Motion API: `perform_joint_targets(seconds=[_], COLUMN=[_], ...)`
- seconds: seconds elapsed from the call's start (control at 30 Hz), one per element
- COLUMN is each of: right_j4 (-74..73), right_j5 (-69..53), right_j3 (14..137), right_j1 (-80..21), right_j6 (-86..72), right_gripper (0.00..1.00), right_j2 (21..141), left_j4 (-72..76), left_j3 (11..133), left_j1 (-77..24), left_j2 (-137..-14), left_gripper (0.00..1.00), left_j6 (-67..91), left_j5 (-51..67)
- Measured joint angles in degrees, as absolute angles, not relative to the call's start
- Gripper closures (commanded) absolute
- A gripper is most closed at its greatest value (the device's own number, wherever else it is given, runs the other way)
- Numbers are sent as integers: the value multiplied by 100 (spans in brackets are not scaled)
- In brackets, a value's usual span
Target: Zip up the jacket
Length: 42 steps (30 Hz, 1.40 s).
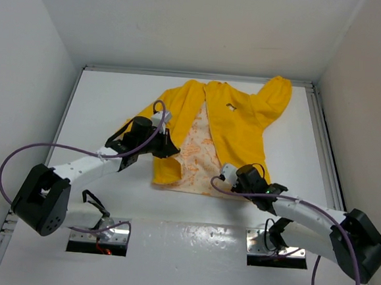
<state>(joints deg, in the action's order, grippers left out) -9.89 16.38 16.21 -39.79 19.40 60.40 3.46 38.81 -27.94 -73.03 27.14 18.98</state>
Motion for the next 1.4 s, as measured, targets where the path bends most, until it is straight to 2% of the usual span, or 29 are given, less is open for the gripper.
perform_joint_targets(seconds=[0.1, 0.17, 0.23, 0.4, 0.8, 1.0, 1.1, 1.2, 1.4], right_j4=[-906, -943, -1107, -1570, -2720, -2840, -2845, -2888, -2928], right_j5=[1706, 1605, 1444, 954, 99, -209, -421, -648, -895], right_j3=[1496, 1535, 1643, 2012, 2523, 2523, 2528, 2589, 2674], right_j1=[-4123, -4145, -4125, -3909, -3173, -2915, -2692, -2412, -2093], right_j6=[1946, 1833, 1699, 1317, 1205, 1297, 1332, 1376, 1562], right_gripper=[100, 81, 70, 55, 51, 65, 65, 61, 64], right_j2=[6132, 6143, 6147, 6104, 6263, 6292, 6396, 6578, 6751], left_j4=[342, 344, 342, 342, 346, 346, 346, 346, 351], left_j3=[3881, 3881, 3881, 3881, 3881, 3881, 3881, 3881, 3881], left_j1=[-2792, -2792, -2792, -2792, -2792, -2792, -2792, -2792, -2792], left_j2=[-7303, -7303, -7303, -7303, -7332, -7332, -7332, -7332, -7332], left_gripper=[100, 100, 100, 100, 100, 100, 100, 100, 100], left_j6=[2705, 2700, 2700, 2700, 2703, 2720, 2722, 2722, 2749], left_j5=[1855, 1839, 1813, 1782, 1782, 1782, 1782, 1782, 1785])
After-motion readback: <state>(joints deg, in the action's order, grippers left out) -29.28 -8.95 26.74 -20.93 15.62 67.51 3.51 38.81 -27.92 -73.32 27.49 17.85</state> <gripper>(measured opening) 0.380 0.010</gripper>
